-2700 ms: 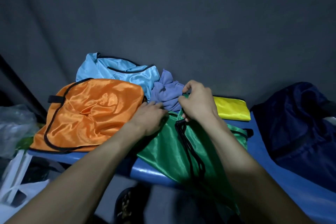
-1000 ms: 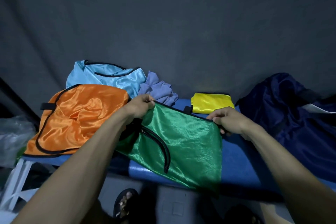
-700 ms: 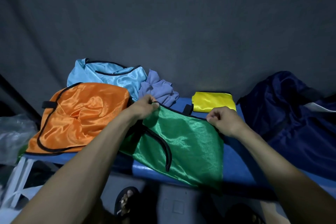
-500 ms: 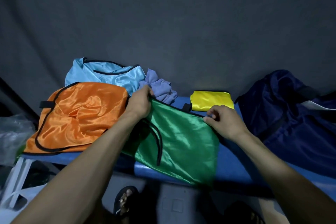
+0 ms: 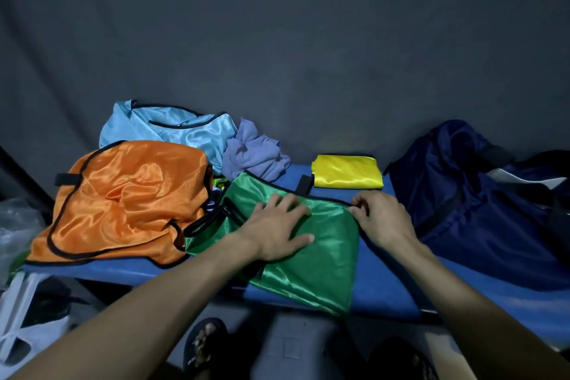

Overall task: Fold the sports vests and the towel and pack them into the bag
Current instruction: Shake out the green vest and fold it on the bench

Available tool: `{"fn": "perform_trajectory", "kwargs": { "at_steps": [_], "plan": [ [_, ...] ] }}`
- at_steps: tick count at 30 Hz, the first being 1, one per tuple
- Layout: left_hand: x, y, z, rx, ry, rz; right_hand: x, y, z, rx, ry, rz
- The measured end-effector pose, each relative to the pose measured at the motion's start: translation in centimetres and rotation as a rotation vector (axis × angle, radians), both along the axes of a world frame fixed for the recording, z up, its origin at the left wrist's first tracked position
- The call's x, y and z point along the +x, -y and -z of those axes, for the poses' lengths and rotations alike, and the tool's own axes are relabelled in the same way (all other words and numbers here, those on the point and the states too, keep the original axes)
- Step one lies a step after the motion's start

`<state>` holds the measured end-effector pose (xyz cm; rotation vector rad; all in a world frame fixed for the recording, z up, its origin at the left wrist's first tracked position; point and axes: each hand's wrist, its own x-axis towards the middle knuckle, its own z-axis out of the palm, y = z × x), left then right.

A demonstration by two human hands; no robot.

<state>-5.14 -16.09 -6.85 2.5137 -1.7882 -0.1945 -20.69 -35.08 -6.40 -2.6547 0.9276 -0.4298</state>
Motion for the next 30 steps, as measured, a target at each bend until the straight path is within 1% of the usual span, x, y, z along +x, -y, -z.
{"fn": "perform_trajectory", "kwargs": {
  "at_steps": [2,6,11,15,16,18,20,22,25,30],
  "plan": [
    [-0.2,-0.7,1.2,0.014,0.054,0.02,0.2,0.4,0.4,0.078,0.01,-0.001],
    [-0.6,-1.8,2.6,-0.047,0.055,0.036,0.6,2.1,0.4,0.241,0.018,-0.048],
    [-0.5,-1.9,2.7,-0.06,0.009,0.024,0.6,2.9,-0.5,0.272,-0.04,-0.147],
    [-0.7,-1.7,2.3,-0.123,0.014,0.023,-0.2,2.9,-1.2,0.375,0.019,-0.174],
    [-0.8,-1.6,2.3,-0.155,0.017,0.025,-0.3,2.7,-1.1,0.379,0.025,-0.181],
    [-1.2,-1.6,2.4,-0.188,0.017,0.047,-0.1,2.3,-0.7,0.308,0.025,-0.183],
    [-1.5,-1.7,2.9,-0.179,0.017,0.069,0.3,2.1,-0.1,0.224,0.055,-0.165],
    [-1.5,-2.0,3.2,-0.178,-0.004,0.072,0.5,2.1,0.3,0.198,0.082,-0.142],
    [-1.3,-2.2,3.3,-0.188,-0.02,0.08,0.5,2.2,0.6,0.245,0.125,-0.126],
    [-1.3,-2.2,3.3,-0.183,-0.011,0.081,1.0,2.3,1.7,0.402,0.22,-0.091]
  ]
}}
